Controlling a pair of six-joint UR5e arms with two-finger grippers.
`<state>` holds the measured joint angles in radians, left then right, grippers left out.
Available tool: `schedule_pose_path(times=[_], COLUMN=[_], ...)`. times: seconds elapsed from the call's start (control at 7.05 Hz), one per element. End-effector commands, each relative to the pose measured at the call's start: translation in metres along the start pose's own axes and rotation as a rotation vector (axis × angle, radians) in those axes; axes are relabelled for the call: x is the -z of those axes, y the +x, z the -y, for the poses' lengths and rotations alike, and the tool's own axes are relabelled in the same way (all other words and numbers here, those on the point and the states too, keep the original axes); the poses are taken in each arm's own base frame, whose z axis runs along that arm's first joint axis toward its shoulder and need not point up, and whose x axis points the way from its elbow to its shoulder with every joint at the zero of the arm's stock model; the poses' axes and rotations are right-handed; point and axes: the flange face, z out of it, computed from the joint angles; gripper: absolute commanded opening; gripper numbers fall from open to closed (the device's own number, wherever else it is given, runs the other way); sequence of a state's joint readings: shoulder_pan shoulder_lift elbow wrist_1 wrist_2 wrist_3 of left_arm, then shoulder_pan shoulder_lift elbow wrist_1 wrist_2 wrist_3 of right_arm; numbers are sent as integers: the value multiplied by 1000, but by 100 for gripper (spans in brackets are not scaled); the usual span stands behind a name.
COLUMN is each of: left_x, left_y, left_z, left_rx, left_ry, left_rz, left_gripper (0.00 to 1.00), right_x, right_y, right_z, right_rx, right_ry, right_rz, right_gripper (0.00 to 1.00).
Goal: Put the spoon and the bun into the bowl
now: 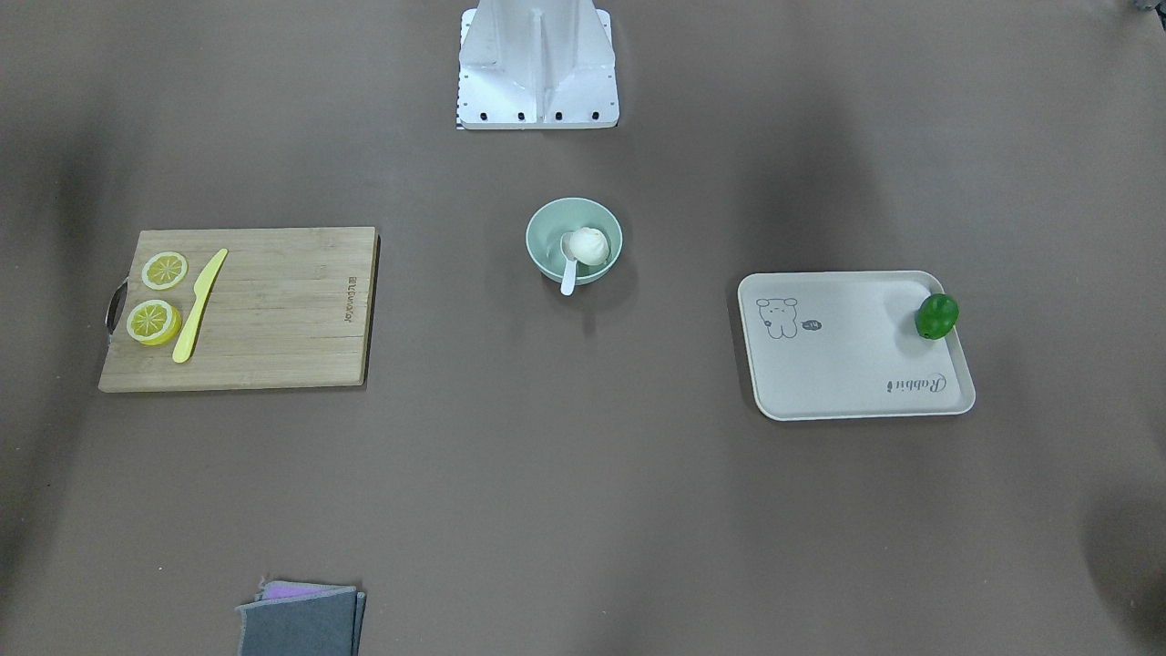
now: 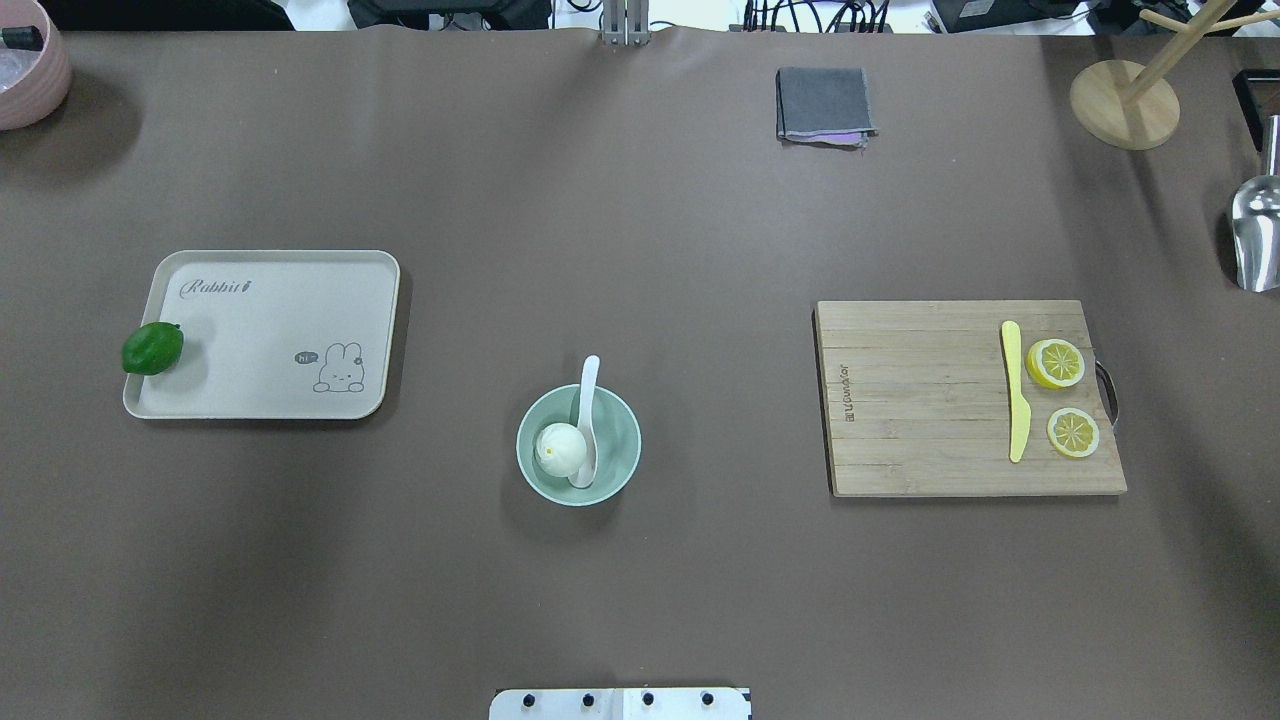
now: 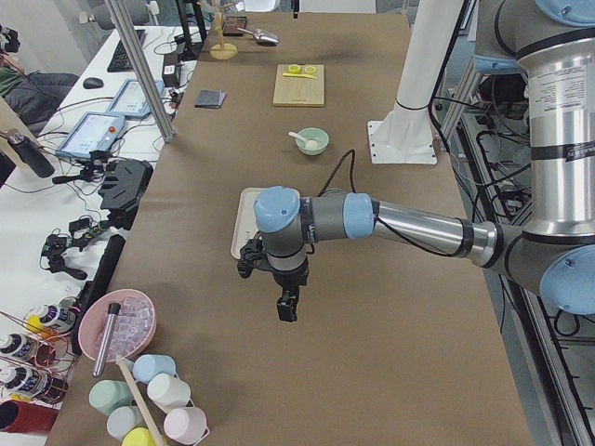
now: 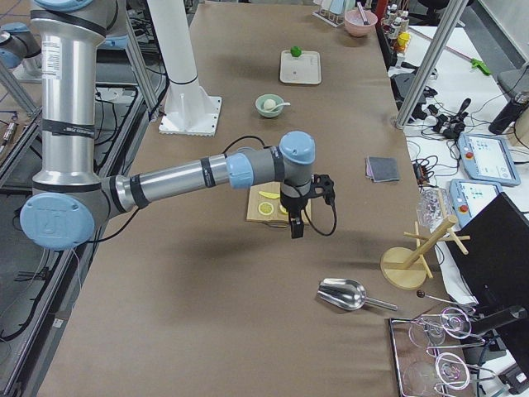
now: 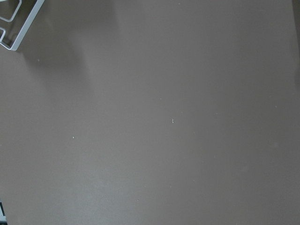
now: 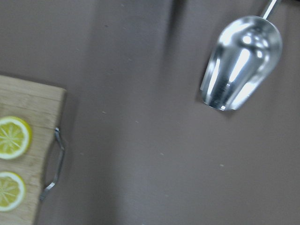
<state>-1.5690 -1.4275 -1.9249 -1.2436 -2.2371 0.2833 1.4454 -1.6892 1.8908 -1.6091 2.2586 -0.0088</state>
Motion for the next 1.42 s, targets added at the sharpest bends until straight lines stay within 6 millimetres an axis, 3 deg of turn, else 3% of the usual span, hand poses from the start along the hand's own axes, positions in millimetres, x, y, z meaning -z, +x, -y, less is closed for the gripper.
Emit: schedule_pose_path(times=[0.0,0.28,1.28], left_x=[4,12,13], left_y=[2,8,9], left_z=[2,1,-2], left_rx=[-5,-19,-17], left_ry=[11,28,29], left_rz=[-8,4,7], left_gripper=[99,99,99], right_x=[-14,-25,-27], right_y=[83,99,99], right_z=[-80,-102,-104], right_rx=[11,-52,-54], right_ry=[-38,-64,-61], right_rz=[-3,7,32], right_gripper=[100,100,100])
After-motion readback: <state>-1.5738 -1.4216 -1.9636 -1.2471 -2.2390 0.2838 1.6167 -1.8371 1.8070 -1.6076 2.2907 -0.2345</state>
